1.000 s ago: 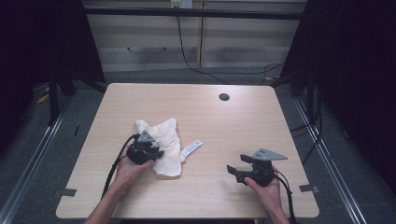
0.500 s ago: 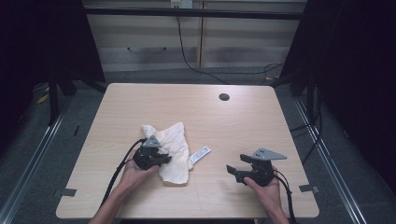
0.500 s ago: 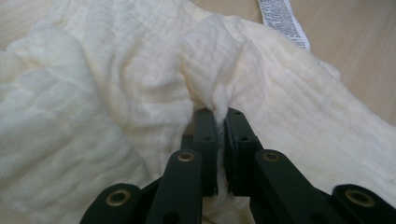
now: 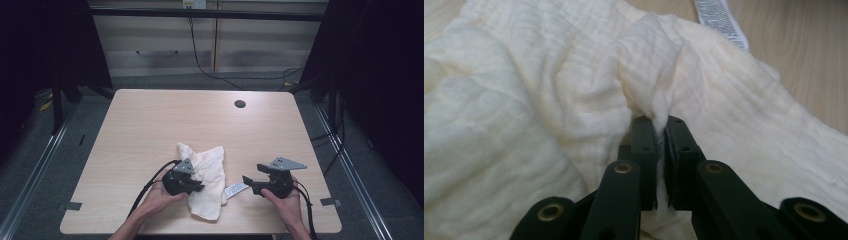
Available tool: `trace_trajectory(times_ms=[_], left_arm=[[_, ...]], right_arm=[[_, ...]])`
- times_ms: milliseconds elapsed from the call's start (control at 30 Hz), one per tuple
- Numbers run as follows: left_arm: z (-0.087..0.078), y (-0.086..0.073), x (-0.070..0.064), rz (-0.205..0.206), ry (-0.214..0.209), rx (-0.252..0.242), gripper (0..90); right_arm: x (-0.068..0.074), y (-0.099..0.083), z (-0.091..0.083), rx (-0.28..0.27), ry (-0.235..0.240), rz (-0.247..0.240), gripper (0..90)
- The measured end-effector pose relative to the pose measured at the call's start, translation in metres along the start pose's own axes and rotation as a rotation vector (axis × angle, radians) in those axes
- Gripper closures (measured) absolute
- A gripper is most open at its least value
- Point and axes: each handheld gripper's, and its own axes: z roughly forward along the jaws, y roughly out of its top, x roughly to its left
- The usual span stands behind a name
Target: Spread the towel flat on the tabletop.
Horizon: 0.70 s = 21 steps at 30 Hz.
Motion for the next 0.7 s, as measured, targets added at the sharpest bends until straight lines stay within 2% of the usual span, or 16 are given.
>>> trace_trajectory(times_ms=[67,167,233,367,400,467,500,567,600,633,700], left_arm=[[-0.002,-0.001,-0.001,-0.008,-0.005,-0.006,84.6],[-0.012,-0.005,0.002,-0.012,0.017,-0.015,84.5],[-0.018,-0.009,0.005,-0.044,0.035,-0.031,82.6],[-0.025,-0.011,0.007,-0.046,0.042,-0.041,81.4],[-0.027,-0.011,0.008,-0.040,0.043,-0.036,82.3],[-0.030,-0.013,0.010,-0.054,0.046,-0.040,82.9],[-0.032,-0.014,0.012,-0.056,0.048,-0.032,82.7],[-0.034,-0.017,0.015,-0.068,0.070,-0.031,82.7],[-0.037,-0.020,0.019,-0.080,0.084,-0.035,82.3],[-0.042,-0.023,0.024,-0.102,0.083,-0.049,81.6],[-0.045,-0.024,0.027,-0.109,0.095,-0.051,81.4]], right_arm=[[0.000,0.001,0.000,0.002,0.002,-0.007,26.5],[0.000,0.005,0.003,0.004,0.005,-0.013,26.9],[0.002,0.011,0.009,0.007,0.018,-0.023,28.2],[0.002,0.020,0.020,0.019,0.032,-0.045,31.0],[0.002,0.028,0.031,0.032,0.054,-0.068,37.7],[0.001,0.031,0.035,0.034,0.060,-0.076,40.3],[0.000,0.040,0.048,0.039,0.077,-0.087,47.5],[0.000,0.043,0.053,0.046,0.078,-0.094,50.0],[0.000,0.046,0.059,0.052,0.074,-0.110,52.9],[0.000,0.054,0.074,0.062,0.098,-0.119,55.2],[0.001,0.056,0.078,0.064,0.101,-0.117,56.7]])
